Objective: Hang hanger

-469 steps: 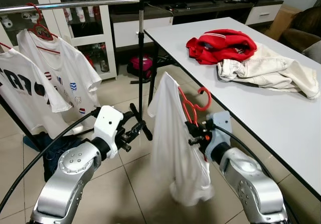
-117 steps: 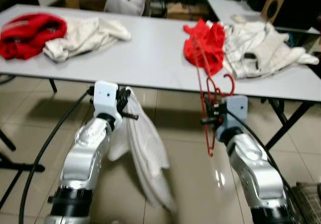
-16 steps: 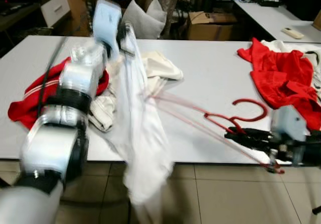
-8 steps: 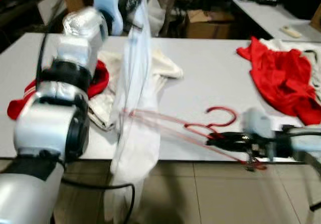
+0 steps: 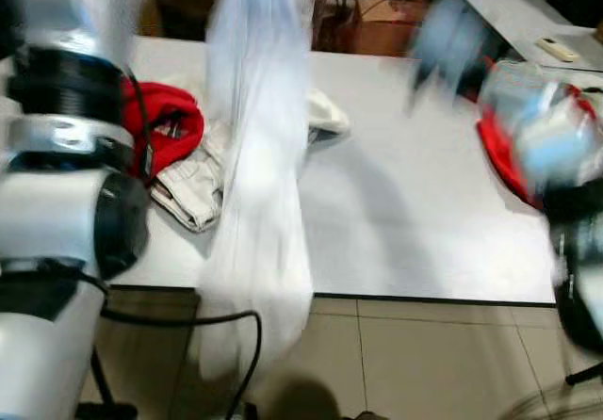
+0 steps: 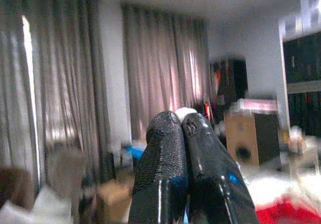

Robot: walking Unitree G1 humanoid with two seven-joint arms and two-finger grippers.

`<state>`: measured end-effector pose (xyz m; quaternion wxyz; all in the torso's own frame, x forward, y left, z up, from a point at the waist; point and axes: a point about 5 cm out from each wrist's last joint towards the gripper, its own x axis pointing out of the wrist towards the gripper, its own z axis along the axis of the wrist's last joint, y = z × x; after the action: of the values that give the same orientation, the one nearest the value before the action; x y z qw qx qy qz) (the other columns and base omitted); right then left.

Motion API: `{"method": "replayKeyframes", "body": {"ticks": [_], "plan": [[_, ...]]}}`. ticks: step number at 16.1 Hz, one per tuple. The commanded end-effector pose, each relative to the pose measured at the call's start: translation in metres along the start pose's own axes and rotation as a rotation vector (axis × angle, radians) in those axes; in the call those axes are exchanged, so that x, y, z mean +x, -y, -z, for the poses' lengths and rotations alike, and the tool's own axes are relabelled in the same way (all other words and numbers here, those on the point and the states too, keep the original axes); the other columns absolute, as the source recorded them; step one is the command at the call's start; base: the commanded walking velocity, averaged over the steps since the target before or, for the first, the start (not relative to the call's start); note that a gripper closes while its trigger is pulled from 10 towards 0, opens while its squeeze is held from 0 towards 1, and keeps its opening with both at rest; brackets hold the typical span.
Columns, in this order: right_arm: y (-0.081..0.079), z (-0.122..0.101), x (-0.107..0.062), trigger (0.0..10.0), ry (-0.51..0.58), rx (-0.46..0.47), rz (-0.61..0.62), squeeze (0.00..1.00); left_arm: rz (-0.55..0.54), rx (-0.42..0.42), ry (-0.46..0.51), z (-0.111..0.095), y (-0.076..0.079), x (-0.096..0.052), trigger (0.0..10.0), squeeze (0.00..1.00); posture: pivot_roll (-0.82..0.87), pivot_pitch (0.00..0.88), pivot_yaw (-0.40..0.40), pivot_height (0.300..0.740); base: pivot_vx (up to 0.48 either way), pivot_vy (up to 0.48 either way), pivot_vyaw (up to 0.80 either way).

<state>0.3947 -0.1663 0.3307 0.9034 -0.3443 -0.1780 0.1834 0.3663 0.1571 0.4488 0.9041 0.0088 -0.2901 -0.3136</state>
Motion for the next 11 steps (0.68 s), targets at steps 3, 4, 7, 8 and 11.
{"method": "replayKeyframes", "body": {"ticks": [3,4,7,8,11], "plan": [[0.023,-0.005,-0.002,10.0,0.098,0.016,0.184,0.0,-0.023,-0.016,0.103,-0.027,-0.004,-0.005,10.0,0.0,-0.05,0.0,-0.077,0.74,0.0,0.0,0.0],[0.004,0.009,0.0,10.0,0.066,-0.011,0.117,0.0,-0.043,-0.021,0.066,-0.015,-0.005,-0.006,10.0,0.0,-0.06,0.0,-0.066,0.74,0.0,0.0,0.0],[-0.029,0.038,-0.006,10.0,0.015,-0.049,0.033,0.0,-0.076,-0.019,-0.031,0.018,-0.001,-0.011,10.0,0.0,-0.07,0.0,-0.049,0.74,0.0,0.0,0.0],[-0.048,0.059,-0.017,10.0,-0.019,-0.013,-0.031,0.0,-0.106,-0.007,-0.157,0.058,0.003,-0.019,10.0,0.0,-0.08,0.0,-0.028,0.74,0.0,0.0,0.0],[-0.073,0.083,-0.04,10.0,-0.062,-0.005,-0.191,0.0,-0.151,0.078,-0.405,0.128,0.007,-0.044,10.0,0.0,-0.1,0.0,-0.006,0.74,0.0,0.0,0.0]]}}
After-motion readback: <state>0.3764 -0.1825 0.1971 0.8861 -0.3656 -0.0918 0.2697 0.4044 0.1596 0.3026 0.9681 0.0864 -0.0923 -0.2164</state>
